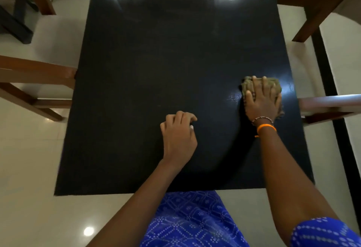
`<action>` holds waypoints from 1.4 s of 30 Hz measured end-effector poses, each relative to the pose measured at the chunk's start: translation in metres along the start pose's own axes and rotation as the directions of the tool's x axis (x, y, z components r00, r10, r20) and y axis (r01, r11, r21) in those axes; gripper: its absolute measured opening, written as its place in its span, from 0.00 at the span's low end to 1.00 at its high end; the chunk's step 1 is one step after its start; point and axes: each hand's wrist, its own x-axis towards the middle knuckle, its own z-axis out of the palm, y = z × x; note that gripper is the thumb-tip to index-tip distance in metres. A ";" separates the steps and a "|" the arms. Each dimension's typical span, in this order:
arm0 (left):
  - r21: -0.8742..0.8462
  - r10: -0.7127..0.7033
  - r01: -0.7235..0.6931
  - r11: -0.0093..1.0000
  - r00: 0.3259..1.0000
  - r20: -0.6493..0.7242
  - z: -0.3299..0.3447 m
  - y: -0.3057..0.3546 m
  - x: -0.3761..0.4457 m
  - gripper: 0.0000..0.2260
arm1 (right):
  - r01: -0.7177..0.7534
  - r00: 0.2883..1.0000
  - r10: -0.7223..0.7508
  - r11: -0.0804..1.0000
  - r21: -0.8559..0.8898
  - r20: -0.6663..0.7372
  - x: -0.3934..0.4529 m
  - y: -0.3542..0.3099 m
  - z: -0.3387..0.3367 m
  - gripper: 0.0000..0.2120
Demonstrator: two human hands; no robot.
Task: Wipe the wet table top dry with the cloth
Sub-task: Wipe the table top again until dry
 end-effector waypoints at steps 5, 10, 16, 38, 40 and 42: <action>0.013 0.057 -0.058 0.998 0.994 0.095 0.034 0.057 -0.006 0.11 | -0.080 0.997 0.080 0.997 -0.012 -0.003 0.000 0.074 -0.011 0.27; 0.026 0.113 -0.118 0.993 0.983 0.144 0.069 0.114 -0.008 0.11 | -0.015 1.000 0.015 1.000 0.005 -0.012 0.027 0.094 -0.015 0.27; 0.071 0.017 -0.022 0.997 0.998 0.068 0.094 0.152 -0.013 0.11 | 0.073 0.994 -0.082 0.990 0.123 0.070 0.090 0.094 -0.024 0.27; 0.049 0.025 -0.033 0.998 0.989 0.149 0.130 0.180 -0.066 0.11 | -0.093 0.994 0.084 0.985 0.143 0.069 -0.153 0.170 -0.027 0.29; 0.030 0.021 -0.025 0.999 0.992 0.127 0.128 0.175 -0.071 0.11 | -0.105 0.992 0.097 0.988 0.114 0.078 -0.139 0.164 -0.027 0.29; 0.020 0.011 -0.013 1.000 0.994 0.104 0.127 0.171 -0.075 0.10 | -0.088 0.994 0.080 0.990 0.106 0.077 -0.106 0.154 -0.026 0.29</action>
